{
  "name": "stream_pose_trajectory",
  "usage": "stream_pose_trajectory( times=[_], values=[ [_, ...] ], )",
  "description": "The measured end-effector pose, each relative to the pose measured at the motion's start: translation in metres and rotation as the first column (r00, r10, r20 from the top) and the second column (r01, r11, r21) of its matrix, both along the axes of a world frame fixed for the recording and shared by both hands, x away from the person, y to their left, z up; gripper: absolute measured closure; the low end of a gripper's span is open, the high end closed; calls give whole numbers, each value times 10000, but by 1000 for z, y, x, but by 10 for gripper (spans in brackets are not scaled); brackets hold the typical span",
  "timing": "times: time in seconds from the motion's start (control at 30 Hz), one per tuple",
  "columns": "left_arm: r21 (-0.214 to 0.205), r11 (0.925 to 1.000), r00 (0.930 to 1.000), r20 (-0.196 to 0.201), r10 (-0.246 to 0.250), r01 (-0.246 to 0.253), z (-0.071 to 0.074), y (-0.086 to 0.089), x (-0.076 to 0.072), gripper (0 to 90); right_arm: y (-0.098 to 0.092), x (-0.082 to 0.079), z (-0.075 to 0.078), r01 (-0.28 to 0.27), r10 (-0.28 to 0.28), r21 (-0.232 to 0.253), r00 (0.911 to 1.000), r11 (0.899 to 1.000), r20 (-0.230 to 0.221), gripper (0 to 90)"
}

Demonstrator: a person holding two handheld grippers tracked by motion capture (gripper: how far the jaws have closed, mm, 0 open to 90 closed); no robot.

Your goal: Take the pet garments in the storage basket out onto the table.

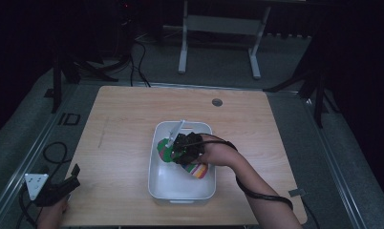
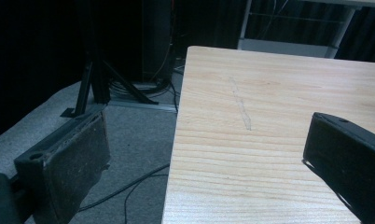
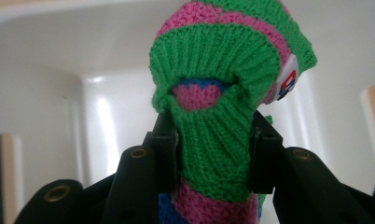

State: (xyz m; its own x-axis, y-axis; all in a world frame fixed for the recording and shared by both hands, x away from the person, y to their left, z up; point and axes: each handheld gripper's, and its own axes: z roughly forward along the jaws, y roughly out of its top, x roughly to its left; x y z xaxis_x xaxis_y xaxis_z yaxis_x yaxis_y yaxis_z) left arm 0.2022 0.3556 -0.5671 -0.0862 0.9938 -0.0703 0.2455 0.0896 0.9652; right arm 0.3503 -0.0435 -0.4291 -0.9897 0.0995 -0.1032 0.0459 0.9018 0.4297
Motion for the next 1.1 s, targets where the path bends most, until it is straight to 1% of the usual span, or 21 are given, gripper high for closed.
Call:
stream_pose_trajectory(
  times=[0.03, 0.07, 0.17, 0.2, 0.27, 0.3, 0.33, 0.37, 0.43, 0.47, 0.5, 0.6, 0.63, 0.7, 0.77, 0.87, 0.93, 1.1],
  values=[
    [-2, 10000, 10000, -8, 1, -1, 0, 0, 0, 9, -1, -2, 11, -103, 101, 262, 9999, 9996, 82, 623],
    [-10, 10000, 10000, -5, 6, -6, 0, 0, 0, 9, -1, -2, 11, -103, 101, 262, 9999, 9996, 82, 623],
    [-28, 10000, 10000, 0, -5, 5, 0, 0, 0, 9, -3, -3, 25, -182, 170, 583, 9996, 9981, 204, 623],
    [-33, 10000, 10000, 5, -5, 5, 0, 0, 0, 9, -4, -3, 31, -160, 141, 768, 9996, 9969, 254, 622],
    [-35, 10000, 10000, 6, 5, -5, 0, 0, 0, 9, -5, -4, 39, -197, 165, 901, 9992, 9957, 365, 622],
    [-39, 10000, 10000, 10, -2, 2, 0, 0, 0, 9, -7, -3, 47, -196, 154, 982, 9990, 9950, 427, 622],
    [-42, 10000, 10000, 13, 1, 0, 0, 0, 0, 9, -8, -3, 50, -180, 134, 996, 9988, 9949, 466, 622],
    [-42, 10000, 10000, 13, 3, -3, 0, 0, 0, 9, -8, -3, 50, -180, 134, 996, 9988, 9949, 466, 622],
    [-44, 10000, 10000, 2, -1, 1, 0, 0, 0, 9, -13, -3, 59, -116, 53, 1102, 9984, 9938, 567, 622],
    [-40, 10000, 10000, -5, 2, -2, 0, 0, 0, 9, -13, -3, 59, -116, 53, 1102, 9984, 9938, 567, 622],
    [-42, 10000, 10000, -10, 8, -8, 0, 0, 0, 9, -15, -2, 62, -108, 32, 1132, 9977, 9935, 671, 622],
    [-44, 10000, 10000, -3, 17, -17, 0, 0, 0, 9, -23, -1, 71, 2, -103, 1227, 9966, 9924, 813, 622],
    [-53, 10000, 10000, -16, 26, -26, 0, 0, 0, 9, -29, 1, 78, 177, -298, 1387, 9959, 9902, 857, 622],
    [-70, 10000, 10000, 4, 39, -39, 0, 0, 0, 9, -32, 1, 81, 160, -291, 1390, 9952, 9902, 931, 621],
    [-78, 10000, 10000, -9, 44, -44, 0, 0, 0, 9, -39, 3, 86, 327, -474, 1455, 9940, 9888, 986, 621],
    [-65, 10000, 10000, -14, 45, -45, 0, 1, 0, 9, -48, 5, 92, 494, -656, 1373, 9911, 9893, 1157, 621],
    [-65, 10000, 10000, -10, 50, -50, 0, 1, 0, 9, -55, 7, 95, 620, -789, 1316, 9887, 9894, 1274, 621],
    [-85, 9999, 10000, -4, 65, -65, 0, 0, 0, 10, -72, 11, 97, 1022, -1183, 1179, 9831, 9878, 1395, 620]
  ],
)
